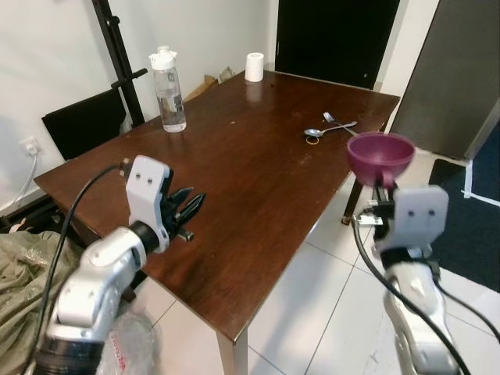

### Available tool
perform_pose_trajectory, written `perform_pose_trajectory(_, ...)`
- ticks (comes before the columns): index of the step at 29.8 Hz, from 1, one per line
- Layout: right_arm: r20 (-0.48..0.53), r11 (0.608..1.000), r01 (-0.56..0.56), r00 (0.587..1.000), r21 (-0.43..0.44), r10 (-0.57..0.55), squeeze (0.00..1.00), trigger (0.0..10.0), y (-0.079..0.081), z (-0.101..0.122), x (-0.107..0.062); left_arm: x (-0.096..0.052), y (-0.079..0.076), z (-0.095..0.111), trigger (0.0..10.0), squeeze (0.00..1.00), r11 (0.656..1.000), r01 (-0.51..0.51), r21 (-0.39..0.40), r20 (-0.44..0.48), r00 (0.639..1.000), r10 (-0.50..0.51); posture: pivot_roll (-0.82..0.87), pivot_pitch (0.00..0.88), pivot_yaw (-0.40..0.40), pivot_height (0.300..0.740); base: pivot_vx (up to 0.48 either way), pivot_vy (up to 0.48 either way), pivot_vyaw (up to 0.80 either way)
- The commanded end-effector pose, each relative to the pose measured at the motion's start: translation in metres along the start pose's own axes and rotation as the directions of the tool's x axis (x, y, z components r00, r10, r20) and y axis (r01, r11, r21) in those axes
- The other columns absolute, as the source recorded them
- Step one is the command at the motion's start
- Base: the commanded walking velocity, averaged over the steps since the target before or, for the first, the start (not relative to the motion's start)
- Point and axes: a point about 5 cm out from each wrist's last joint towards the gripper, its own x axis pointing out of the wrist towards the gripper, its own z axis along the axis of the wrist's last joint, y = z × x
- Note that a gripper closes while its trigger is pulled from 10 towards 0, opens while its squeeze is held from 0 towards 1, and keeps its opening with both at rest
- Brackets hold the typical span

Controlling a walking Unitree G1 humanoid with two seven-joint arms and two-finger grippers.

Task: Setting the table

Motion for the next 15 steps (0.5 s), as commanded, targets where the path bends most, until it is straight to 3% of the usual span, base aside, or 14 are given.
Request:
perform_pose_trajectory(1, 0.009, 0.999, -0.022, 1.0, 0.024, 0.022, 0.0, 10.0, 0.0, 0.005, -0.003, -0.001, -0.002, -0.005, 10.0, 0.0, 0.999, -0.034, 0.019, -0.005, 0.999, 0.034, -0.03, 0.086, 0.098, 0.74, 0.0, 0.0, 0.0)
perform_pose_trajectory(5, -0.031, 0.993, -0.077, 0.996, 0.09, 0.08, 0.0, 10.0, 0.004, 0.003, -0.011, -0.002, -0.004, -0.013, 10.0, 0.0, 0.992, -0.129, 0.014, -0.005, 0.992, 0.129, -0.04, 0.087, 0.088, 0.74, 0.0, 0.0, 0.0)
perform_pose_trajectory(15, -0.048, 0.976, -0.081, 0.995, 0.201, 0.092, 0.0, 10.0, 0.01, 0.002, -0.008, 0.0, -0.011, -0.012, 10.0, 0.0, 0.987, -0.161, 0.022, 0.024, 0.987, 0.161, -0.02, 0.096, 0.084, 0.74, 0.0, 0.0, 0.0)
